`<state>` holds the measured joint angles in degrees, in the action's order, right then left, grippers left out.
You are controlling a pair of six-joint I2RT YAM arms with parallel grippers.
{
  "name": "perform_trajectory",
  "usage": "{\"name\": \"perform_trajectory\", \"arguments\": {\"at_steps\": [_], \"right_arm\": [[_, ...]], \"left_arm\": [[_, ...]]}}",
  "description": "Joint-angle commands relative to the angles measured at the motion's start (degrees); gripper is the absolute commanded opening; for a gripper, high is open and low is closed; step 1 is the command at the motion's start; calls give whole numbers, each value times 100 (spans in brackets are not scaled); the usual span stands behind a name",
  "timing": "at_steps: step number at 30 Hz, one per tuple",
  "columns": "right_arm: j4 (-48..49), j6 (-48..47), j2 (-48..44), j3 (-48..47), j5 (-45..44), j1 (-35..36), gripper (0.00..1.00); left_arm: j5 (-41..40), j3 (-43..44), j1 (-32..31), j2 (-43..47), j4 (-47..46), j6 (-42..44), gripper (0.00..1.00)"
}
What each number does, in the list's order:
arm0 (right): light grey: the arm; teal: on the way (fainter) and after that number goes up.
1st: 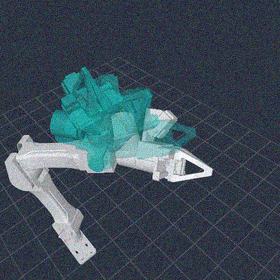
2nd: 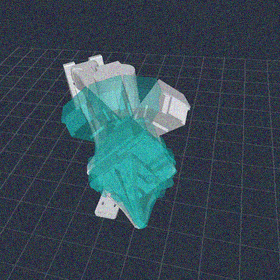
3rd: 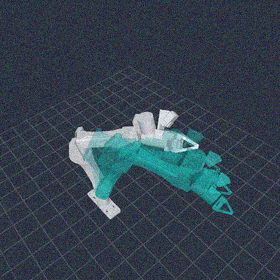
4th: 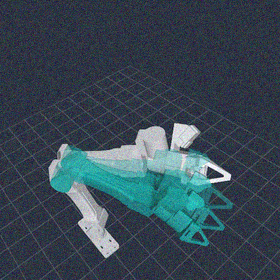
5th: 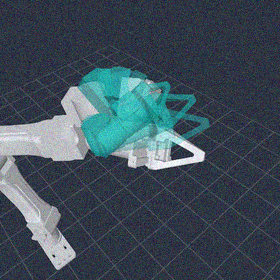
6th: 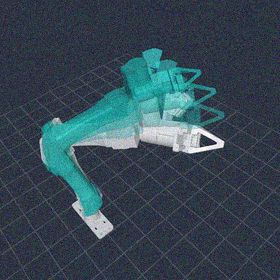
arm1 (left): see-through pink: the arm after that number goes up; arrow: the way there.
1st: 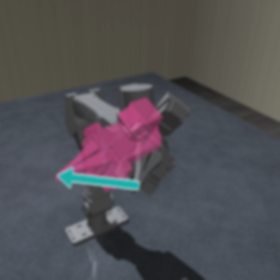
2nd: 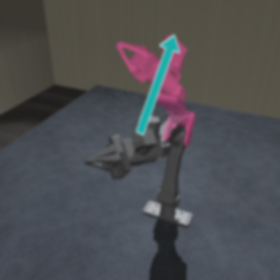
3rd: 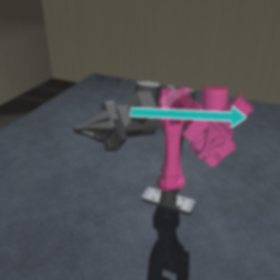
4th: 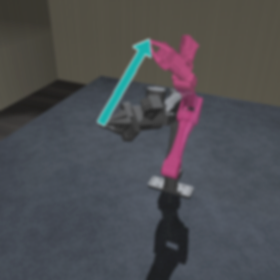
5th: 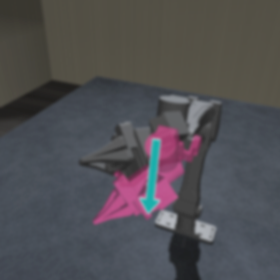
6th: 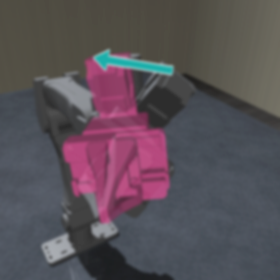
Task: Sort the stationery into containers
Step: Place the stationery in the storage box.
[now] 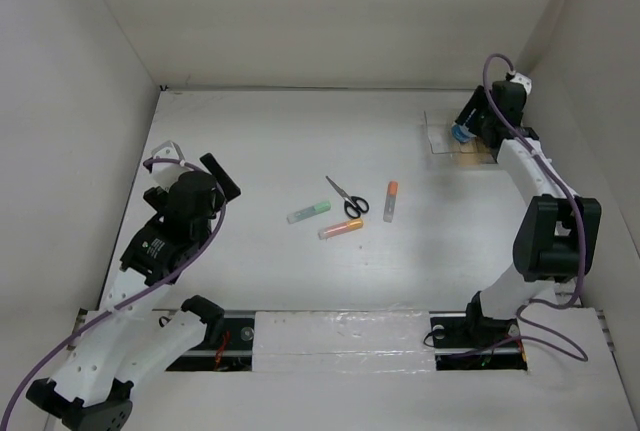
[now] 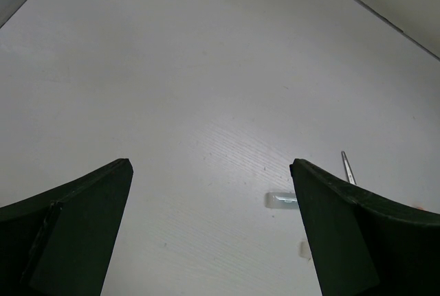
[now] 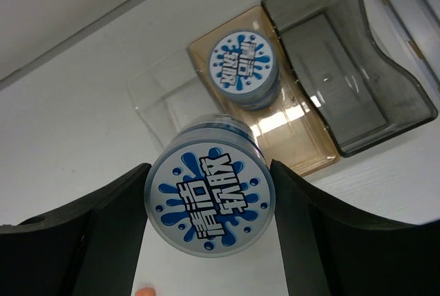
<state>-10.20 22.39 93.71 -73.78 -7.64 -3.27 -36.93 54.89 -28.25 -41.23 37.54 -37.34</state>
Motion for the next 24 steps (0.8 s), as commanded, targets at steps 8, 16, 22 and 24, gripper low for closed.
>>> {"name": "perform_trajectory", "arguments": {"at_steps": [8, 16, 22, 24], "right_arm": [[1002, 11, 349, -444, 61, -420, 0], [1002, -94, 648, -436, 61, -543, 0], [1002, -156, 763, -383, -53, -543, 0], [1002, -156, 876, -444, -53, -543, 0]], "left_arm": [[247, 65, 21, 54, -282, 219, 100], [361, 65, 21, 1, -335, 324, 100], [362, 65, 21, 1, -335, 324, 100], [362, 65, 21, 1, -388, 324, 100]]}}
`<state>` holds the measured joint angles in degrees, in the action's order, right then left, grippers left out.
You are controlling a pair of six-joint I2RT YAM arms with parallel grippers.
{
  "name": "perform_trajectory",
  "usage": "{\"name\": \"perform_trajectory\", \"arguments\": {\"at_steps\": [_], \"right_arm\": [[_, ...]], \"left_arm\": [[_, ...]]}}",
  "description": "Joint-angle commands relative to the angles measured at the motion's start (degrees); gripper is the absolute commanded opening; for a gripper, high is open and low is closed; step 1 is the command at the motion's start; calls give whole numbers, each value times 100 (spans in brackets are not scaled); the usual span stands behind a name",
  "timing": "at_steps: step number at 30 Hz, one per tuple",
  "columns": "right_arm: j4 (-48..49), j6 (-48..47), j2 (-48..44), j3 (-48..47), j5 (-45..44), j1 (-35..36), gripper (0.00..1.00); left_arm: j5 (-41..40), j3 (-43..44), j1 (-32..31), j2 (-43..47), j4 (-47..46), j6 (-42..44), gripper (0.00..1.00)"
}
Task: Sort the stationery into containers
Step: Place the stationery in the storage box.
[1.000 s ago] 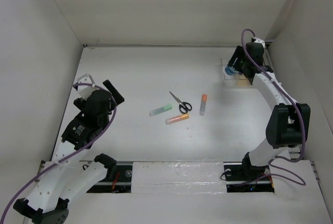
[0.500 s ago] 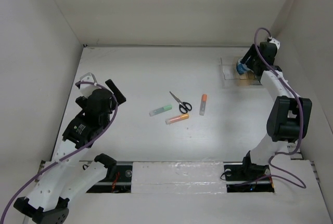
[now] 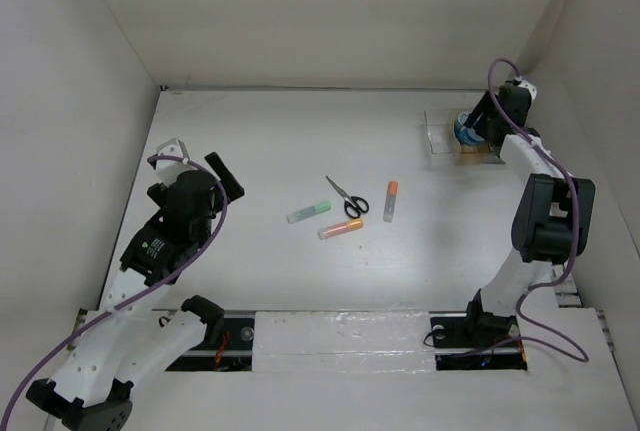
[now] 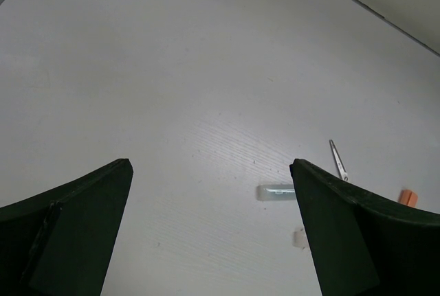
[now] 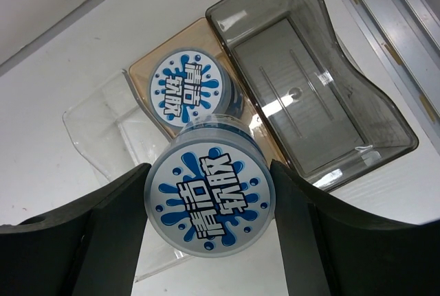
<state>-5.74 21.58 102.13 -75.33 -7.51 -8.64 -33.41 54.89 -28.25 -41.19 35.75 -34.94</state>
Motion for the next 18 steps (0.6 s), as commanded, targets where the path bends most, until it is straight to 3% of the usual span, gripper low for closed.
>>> {"name": "perform_trajectory", "arguments": {"at_steps": [1, 18], "right_arm": [[487, -145, 35, -341, 3, -6, 0], [-138, -146, 273, -571, -470, 152, 0]], "left_arm": [[10, 65, 21, -3, -208, 84, 100], [10, 65, 21, 50, -208, 84, 100]]}}
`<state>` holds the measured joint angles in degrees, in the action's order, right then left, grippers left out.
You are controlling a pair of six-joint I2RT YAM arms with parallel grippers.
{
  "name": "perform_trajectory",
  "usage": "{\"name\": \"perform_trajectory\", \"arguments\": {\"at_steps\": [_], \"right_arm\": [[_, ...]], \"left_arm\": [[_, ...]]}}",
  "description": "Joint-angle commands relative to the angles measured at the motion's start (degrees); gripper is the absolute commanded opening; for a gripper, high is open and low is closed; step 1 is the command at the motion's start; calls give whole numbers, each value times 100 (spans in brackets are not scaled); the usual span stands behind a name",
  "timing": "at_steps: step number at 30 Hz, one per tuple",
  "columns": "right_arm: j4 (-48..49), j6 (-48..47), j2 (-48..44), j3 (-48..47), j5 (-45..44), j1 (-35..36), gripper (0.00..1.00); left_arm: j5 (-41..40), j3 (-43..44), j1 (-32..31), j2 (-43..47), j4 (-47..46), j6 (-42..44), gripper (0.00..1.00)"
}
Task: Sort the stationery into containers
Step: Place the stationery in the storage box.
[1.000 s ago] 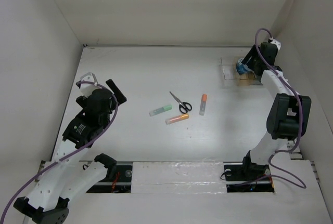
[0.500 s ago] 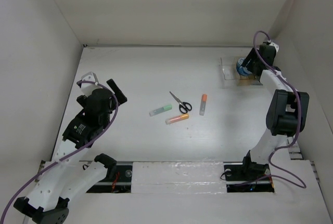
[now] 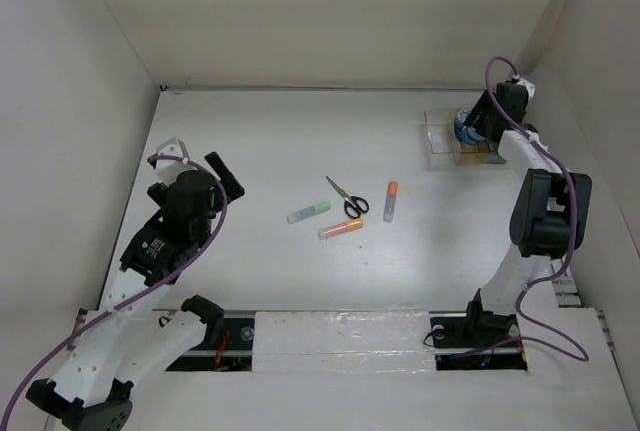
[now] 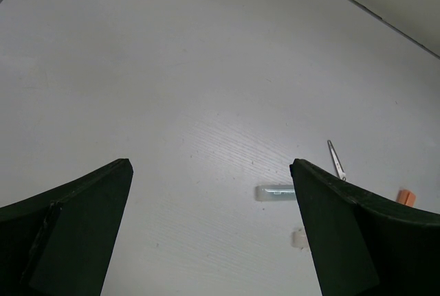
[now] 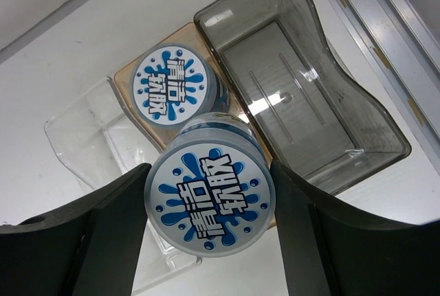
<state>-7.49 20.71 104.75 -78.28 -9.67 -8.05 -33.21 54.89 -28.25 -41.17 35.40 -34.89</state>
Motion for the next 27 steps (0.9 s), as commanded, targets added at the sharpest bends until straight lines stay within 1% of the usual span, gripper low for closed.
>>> {"name": "perform_trajectory", "arguments": {"at_steps": [1, 14, 15, 16, 20, 21, 22, 23, 27], "right_arm": [[37, -58, 10, -275, -255, 94, 0], [-130, -58, 63, -267, -316, 146, 0], [-130, -58, 63, -267, -316, 146, 1], [-130, -58, 63, -328, -316, 146, 17], [-244, -120, 116, -451, -316, 269, 65], [-245, -172, 116, -503, -316, 269, 80], [-297, -173, 116, -504, -316, 330, 81], [-297, -173, 116, -556, -316, 331, 100], [-411, -225, -59, -627, -518, 506, 100]], "left_arm": [[-10, 65, 21, 47, -174, 79, 100], [-10, 65, 21, 100, -174, 79, 100], [-10, 65, 21, 100, -174, 79, 100], [-10, 65, 21, 100, -174, 79, 100], [-10, 65, 21, 100, -174, 79, 100], [-10, 65, 21, 100, -174, 79, 100], [-10, 65, 21, 100, -174, 79, 100], [-10, 65, 21, 100, -174, 79, 100], [-10, 13, 21, 100, -174, 79, 100]]}}
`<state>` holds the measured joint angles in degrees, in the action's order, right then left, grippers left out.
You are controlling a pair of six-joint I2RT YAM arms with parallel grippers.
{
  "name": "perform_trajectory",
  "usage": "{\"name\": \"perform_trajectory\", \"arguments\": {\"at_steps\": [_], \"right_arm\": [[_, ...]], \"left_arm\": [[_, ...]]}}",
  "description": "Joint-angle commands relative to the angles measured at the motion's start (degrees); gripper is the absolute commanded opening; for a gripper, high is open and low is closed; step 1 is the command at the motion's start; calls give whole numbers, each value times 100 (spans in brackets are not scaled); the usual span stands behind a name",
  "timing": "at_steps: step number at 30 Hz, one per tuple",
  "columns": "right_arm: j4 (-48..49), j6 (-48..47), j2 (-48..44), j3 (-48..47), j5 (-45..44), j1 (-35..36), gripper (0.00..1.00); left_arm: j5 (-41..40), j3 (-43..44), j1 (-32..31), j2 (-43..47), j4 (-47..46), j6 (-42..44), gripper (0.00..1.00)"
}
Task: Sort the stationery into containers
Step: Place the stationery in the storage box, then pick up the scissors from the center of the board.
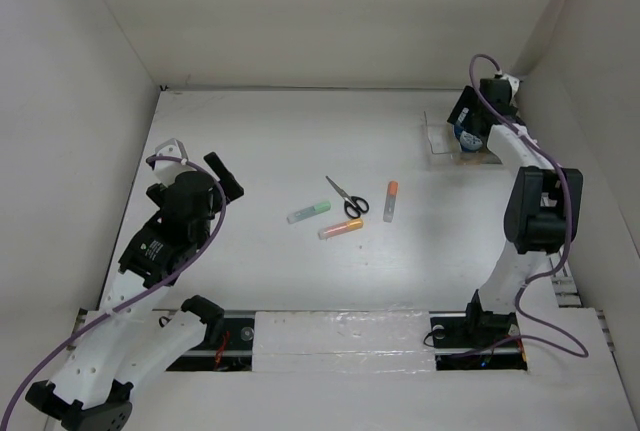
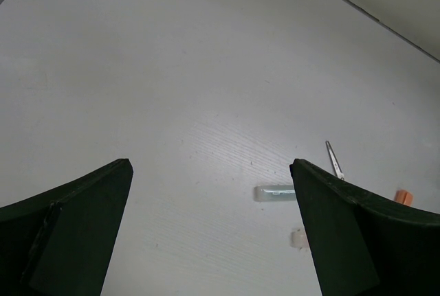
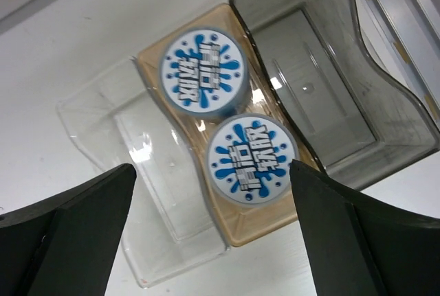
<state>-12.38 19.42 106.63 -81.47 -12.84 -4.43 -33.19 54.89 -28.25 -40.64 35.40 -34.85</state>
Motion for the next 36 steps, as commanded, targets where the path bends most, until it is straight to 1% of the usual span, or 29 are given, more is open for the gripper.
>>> {"name": "perform_trajectory", "arguments": {"at_steps": [1, 4, 6, 7, 9, 10, 11, 14, 18, 19, 22, 23, 24, 26, 28, 29, 31, 32, 35, 36], "right_arm": [[26, -96, -248, -378, -419, 196, 100], [-202, -96, -379, -518, -422, 197, 100], [-203, -96, -650, -388, -324, 380, 100], [-38, -96, -757, -291, -324, 512, 100], [-36, -158, -915, -238, -613, 986, 100], [-141, -210, -1020, -238, -727, 1144, 100], [-324, -211, -1021, -299, -937, 1450, 100], [-432, -271, -1328, -203, -1001, 1839, 100], [-441, -272, -1785, 280, -274, 2488, 100], [-441, -272, -1873, 594, -272, 2612, 100], [-528, -272, -2032, 974, -272, 3007, 99], [-581, -272, -2032, 1149, -272, 3087, 96], [-633, -272, -2032, 1221, -219, 3175, 89], [-634, -272, -2032, 1414, -219, 3490, 85], [-634, -272, -2094, 1467, -219, 3711, 77], [-634, -272, -2094, 1528, -219, 3860, 74], [-634, -272, -2094, 1529, -289, 3914, 67], [-634, -272, -2094, 1529, -289, 3975, 66], [-485, -193, -2094, 1695, 123, 3976, 52], [-415, -193, -2041, 1696, 202, 4037, 50]], "left_arm": [[-12, 13, 21, 48, -174, 75, 100], [-12, 13, 21, -5, -174, 75, 100], [-12, 13, 21, -5, -174, 75, 100], [-12, 13, 21, -5, -174, 75, 100], [-12, 13, 21, -5, -174, 75, 100], [-12, 13, 21, -5, -174, 75, 100], [-12, 13, 21, -5, -174, 75, 100], [-12, 13, 21, -67, -174, 75, 100], [-64, 13, 21, -180, -174, 75, 100], [-65, 13, 21, -181, -174, 75, 100], [-65, 13, 21, -181, -174, 75, 100], [-65, 13, 21, -181, -174, 75, 100], [-65, 13, 21, -181, -174, 75, 100], [-65, 13, 21, -181, -174, 75, 100], [-65, 13, 21, -181, -174, 75, 100], [-65, 13, 21, -242, -174, 75, 100], [-65, 13, 21, -242, -174, 75, 100], [-65, 13, 21, -242, -174, 75, 100], [-65, 13, 21, -242, -174, 75, 100], [-65, 13, 21, -242, -174, 75, 100]]}}
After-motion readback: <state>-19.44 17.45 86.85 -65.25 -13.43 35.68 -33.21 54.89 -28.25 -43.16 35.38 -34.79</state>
